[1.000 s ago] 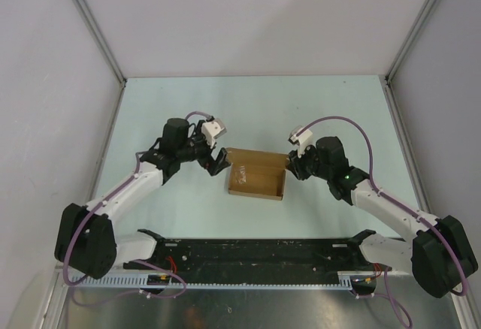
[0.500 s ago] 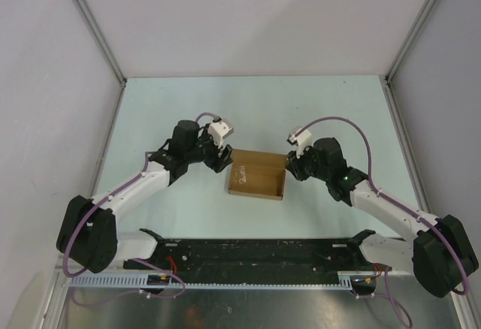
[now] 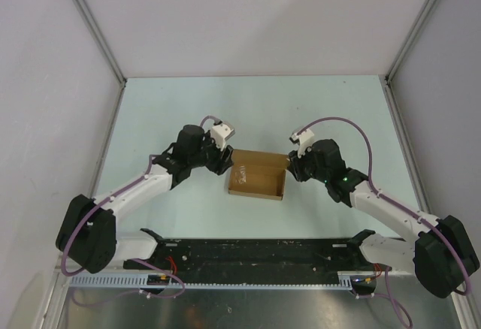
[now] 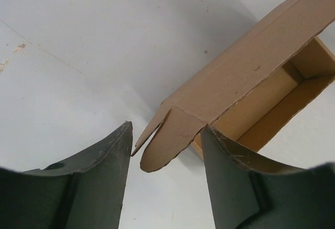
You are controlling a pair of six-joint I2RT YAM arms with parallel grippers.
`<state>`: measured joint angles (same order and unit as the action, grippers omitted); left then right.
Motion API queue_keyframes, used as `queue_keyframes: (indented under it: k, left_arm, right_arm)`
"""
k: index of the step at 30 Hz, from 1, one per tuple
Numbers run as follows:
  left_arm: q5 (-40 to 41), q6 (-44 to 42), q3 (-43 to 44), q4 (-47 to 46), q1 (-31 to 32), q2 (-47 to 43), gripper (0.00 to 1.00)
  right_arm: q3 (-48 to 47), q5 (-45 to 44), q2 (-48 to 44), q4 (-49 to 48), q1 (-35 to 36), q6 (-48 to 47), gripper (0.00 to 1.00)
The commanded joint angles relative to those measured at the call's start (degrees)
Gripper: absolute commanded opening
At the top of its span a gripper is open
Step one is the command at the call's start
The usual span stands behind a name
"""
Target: Fold the paper box
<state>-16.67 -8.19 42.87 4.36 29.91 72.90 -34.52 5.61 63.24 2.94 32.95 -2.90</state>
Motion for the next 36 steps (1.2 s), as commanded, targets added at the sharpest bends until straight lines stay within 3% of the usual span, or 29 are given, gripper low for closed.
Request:
queue_keyframes:
  k: [1,36]
  left_arm:
    - [2.95,4.40,-0.60,-1.11,0.94,-2.32,0.59]
    - [2.60,15.21,-3.58,0.65,7.44,-7.51,0.55]
  right_arm:
    - [-0.02,-2.97,-1.54,0.05,0.36,3.50,0.32]
    - [-0.10,-5.52,4.60,-9.27,5.98,21.70,0.28]
